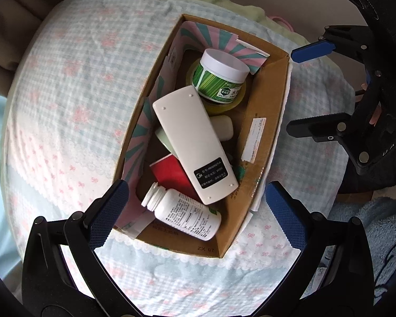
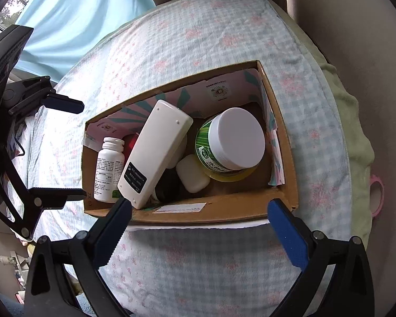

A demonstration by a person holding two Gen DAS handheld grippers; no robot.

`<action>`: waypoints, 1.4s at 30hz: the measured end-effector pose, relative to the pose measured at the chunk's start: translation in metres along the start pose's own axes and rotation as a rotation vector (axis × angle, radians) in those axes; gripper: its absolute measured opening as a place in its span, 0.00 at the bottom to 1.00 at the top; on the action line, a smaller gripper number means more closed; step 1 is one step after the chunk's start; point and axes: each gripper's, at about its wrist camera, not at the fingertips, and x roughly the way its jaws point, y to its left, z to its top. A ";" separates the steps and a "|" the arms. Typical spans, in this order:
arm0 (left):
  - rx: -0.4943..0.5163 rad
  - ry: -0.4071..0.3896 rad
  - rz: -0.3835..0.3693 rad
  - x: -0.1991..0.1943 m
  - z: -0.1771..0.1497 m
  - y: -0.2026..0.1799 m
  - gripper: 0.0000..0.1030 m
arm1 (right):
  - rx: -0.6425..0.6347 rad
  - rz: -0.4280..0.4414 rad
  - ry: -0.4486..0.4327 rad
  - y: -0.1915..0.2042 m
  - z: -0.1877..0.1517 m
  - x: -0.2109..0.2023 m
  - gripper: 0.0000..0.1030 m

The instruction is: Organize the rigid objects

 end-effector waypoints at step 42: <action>-1.052 -0.896 0.601 -0.304 -0.445 -0.078 1.00 | -0.281 -0.216 -0.663 0.356 -0.101 -0.214 0.99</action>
